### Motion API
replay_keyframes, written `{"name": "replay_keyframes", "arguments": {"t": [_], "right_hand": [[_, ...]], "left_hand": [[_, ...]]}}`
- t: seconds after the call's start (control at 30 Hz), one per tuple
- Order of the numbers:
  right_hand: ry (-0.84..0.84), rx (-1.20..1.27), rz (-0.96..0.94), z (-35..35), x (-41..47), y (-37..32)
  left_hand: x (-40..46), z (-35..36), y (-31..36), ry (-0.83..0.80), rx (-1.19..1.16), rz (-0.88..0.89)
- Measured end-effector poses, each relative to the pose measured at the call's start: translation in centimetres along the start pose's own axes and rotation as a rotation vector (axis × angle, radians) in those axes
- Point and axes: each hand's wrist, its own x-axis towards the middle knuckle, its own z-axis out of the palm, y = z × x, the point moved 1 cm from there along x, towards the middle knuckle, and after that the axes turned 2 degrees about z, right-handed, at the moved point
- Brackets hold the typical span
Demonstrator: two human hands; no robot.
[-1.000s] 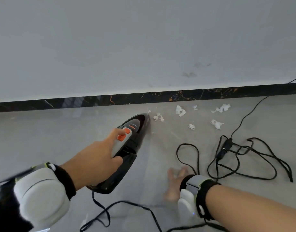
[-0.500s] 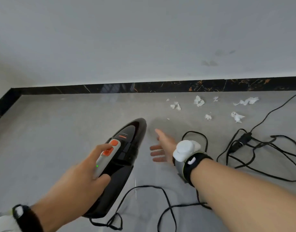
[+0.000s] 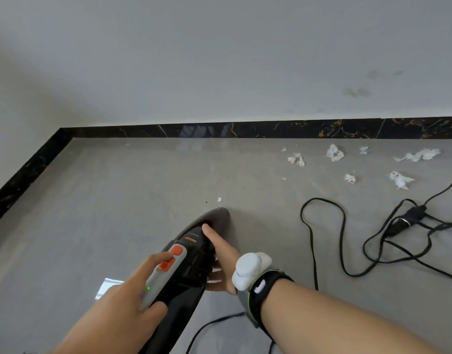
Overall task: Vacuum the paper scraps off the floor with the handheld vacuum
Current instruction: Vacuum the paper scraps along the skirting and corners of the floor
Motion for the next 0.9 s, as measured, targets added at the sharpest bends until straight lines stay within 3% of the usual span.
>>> {"name": "replay_keyframes", "arguments": {"t": [0.23,0.57,0.9], "right_hand": [[0.105,0.029,-0.283,0.3,7.9,0.3],[-0.07,0.124,-0.238,-1.4,-1.4,-2.5],[-0.076,0.519,-0.488,-6.9,-3.6,-4.8]], "left_hand": [[2.8,0.2,0.0,0.006,-0.128,-0.135],[5.7,1.1,3.5,0.003,-0.241,-0.036],[7.4,2.8,10.7,-0.113,-0.203,0.135]]}}
